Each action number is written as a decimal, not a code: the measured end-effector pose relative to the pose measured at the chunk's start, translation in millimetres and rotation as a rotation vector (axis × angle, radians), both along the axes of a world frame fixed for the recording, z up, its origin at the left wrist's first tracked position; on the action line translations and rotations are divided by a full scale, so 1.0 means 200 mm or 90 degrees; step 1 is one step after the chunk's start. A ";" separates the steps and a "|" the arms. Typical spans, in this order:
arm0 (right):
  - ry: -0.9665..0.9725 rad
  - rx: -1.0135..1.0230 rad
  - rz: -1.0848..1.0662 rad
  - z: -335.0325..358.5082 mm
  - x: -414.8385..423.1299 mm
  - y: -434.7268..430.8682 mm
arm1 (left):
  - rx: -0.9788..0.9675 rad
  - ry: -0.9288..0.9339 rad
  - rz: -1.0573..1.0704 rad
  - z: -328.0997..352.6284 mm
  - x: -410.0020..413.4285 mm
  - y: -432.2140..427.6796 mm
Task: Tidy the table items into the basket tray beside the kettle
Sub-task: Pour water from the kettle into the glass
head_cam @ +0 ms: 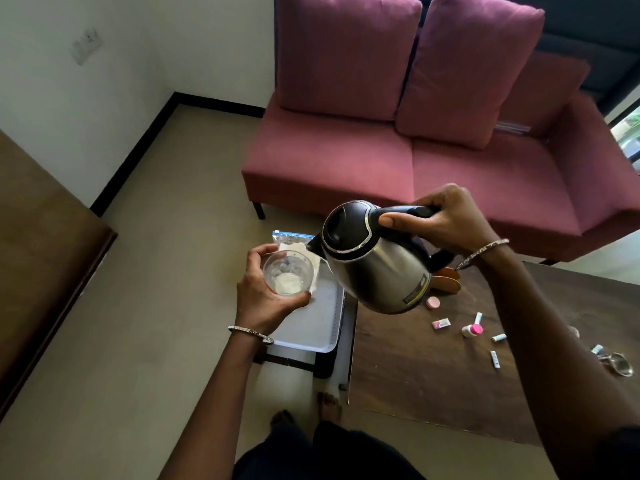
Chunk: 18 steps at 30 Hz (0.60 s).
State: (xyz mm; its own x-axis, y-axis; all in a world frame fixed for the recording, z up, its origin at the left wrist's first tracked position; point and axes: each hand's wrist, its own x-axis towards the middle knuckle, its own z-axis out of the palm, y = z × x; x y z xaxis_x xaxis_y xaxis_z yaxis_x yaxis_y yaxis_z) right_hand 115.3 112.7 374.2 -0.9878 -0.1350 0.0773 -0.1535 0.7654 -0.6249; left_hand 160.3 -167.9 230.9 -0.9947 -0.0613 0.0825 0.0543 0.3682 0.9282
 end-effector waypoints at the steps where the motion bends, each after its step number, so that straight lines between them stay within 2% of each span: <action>1: -0.002 -0.041 -0.036 -0.07 0.01 -0.01 | 0.000 -0.006 0.010 -0.01 0.01 -0.02; 6: -0.023 -0.162 -0.256 -0.49 0.07 -0.18 | -0.026 -0.040 0.048 -0.11 0.05 -0.18; 12: -0.122 -0.322 -0.569 -1.07 0.13 -0.44 | -0.042 -0.104 0.067 -0.25 0.11 -0.35; 15: -0.168 -0.367 -0.644 -1.29 0.16 -0.60 | -0.049 -0.123 0.072 -0.32 0.11 -0.43; 18: -0.193 -0.356 -0.674 -1.46 0.17 -0.74 | -0.052 -0.131 0.066 -0.37 0.10 -0.48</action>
